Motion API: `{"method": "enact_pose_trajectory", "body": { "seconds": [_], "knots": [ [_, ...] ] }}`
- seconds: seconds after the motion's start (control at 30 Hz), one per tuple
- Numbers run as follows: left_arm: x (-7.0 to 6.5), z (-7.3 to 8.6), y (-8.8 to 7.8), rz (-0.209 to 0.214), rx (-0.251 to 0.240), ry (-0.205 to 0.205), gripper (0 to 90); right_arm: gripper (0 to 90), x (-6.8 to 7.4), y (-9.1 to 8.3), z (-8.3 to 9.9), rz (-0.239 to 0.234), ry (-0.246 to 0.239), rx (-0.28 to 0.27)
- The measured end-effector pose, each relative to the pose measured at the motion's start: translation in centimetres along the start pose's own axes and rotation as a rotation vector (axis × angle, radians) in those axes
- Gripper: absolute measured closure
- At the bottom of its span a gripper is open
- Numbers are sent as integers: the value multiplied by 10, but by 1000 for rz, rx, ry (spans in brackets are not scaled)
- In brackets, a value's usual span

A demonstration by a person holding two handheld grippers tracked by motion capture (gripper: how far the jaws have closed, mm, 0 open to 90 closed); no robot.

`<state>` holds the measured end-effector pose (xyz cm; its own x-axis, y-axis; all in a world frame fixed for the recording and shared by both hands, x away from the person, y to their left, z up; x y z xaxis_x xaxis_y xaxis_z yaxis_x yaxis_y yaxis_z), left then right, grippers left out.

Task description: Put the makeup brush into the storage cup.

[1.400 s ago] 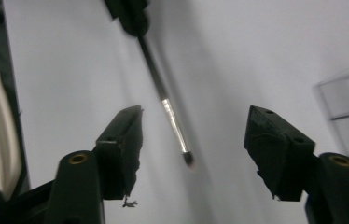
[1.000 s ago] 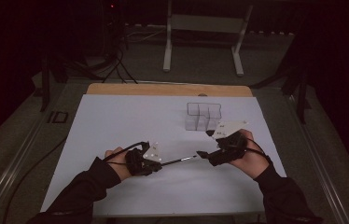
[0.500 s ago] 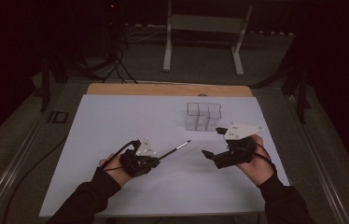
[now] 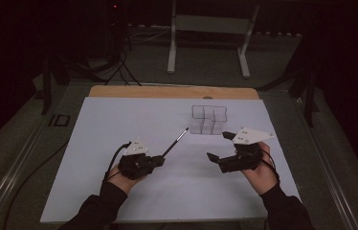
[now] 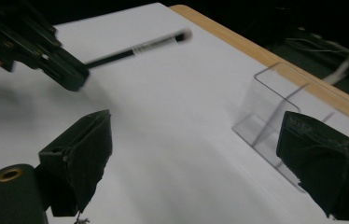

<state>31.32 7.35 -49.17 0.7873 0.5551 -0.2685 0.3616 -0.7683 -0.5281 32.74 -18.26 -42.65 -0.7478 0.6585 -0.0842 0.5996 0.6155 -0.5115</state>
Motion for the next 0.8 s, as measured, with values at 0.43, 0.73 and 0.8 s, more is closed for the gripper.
{"method": "enact_pose_trajectory", "body": {
  "seconds": [0.43, 0.73, 0.8],
  "knots": [
    [14, 16, 6, 76, -126, -70, 846, 106, 11, 0, -9, 43, -4, -57],
    [21, 21, 9, 60, -178, -67, 846, 105, 24, 9, -24, 47, 61, -96],
    [22, 21, 8, 65, -179, -82, 846, 105, 28, 15, -28, 53, 77, -88]
  ]
}}
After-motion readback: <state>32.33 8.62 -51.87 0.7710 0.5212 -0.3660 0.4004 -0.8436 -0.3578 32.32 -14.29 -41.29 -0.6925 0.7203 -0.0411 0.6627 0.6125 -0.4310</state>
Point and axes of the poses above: each handheld gripper's, and its own axes: y roughly forward along the jaws, z roughly out of its underside, x roughly to its left, the point moved 6 cm from there along y, roughly forward along the jaws, and after that the axes turned 4 degrees about z, right-handed, at the moved point
